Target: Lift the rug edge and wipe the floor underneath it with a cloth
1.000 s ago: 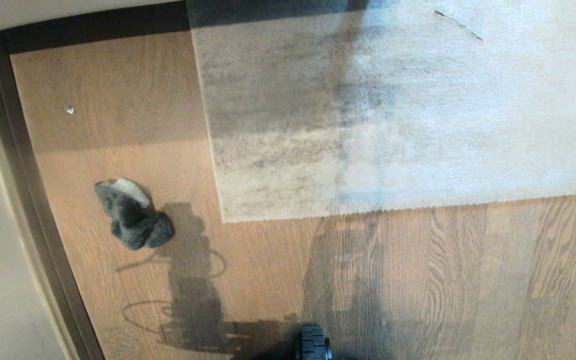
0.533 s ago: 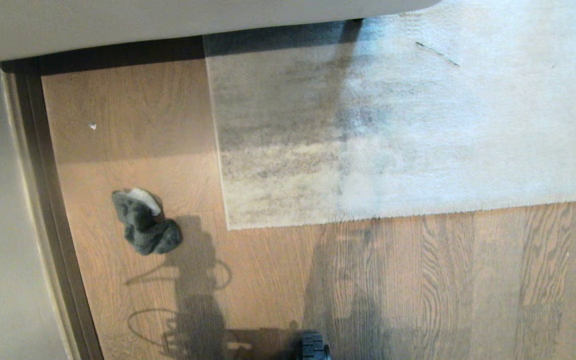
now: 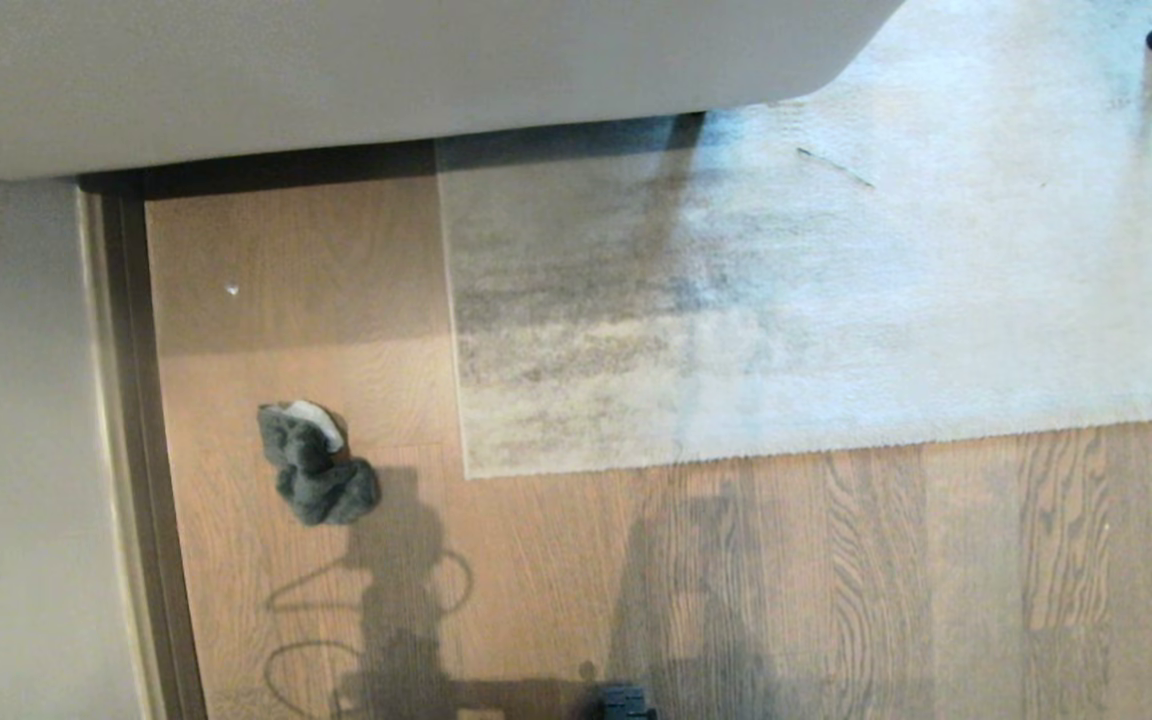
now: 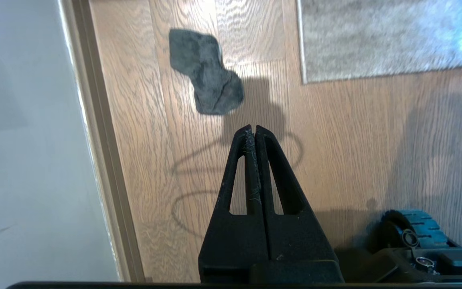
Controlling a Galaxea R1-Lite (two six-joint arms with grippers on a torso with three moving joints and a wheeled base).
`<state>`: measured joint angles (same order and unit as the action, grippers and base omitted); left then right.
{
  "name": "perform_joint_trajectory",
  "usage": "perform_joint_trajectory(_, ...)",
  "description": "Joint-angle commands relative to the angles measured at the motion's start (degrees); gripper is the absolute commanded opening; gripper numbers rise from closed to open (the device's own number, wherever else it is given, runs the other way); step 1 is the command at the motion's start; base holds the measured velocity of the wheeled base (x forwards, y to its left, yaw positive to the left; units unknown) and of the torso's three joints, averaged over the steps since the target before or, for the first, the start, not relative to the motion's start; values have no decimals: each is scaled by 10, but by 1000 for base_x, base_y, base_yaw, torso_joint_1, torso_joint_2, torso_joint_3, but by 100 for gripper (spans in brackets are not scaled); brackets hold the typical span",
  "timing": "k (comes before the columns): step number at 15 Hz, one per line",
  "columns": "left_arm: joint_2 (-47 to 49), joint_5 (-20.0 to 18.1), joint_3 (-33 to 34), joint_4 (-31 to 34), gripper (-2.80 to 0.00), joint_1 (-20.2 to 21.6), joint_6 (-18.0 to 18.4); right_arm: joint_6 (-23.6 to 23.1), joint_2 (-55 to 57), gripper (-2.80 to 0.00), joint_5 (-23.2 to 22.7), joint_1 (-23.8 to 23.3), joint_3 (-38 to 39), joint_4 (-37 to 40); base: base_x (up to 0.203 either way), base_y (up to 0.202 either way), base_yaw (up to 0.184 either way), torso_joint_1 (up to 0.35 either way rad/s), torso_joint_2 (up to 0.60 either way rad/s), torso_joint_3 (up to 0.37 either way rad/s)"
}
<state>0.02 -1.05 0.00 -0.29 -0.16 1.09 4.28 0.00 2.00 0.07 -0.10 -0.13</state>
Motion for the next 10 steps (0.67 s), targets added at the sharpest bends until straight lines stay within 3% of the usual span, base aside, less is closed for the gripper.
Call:
perform_joint_trajectory(1,0,0,0,-1,-280,0,0,0,1,-280,0,0,0,0,0,0,0,7,2,202)
perform_joint_trajectory(10,0,-1,0,-1,-280,0,0,0,1,-280,-1,0,0,0,0,0,0,3,2,200)
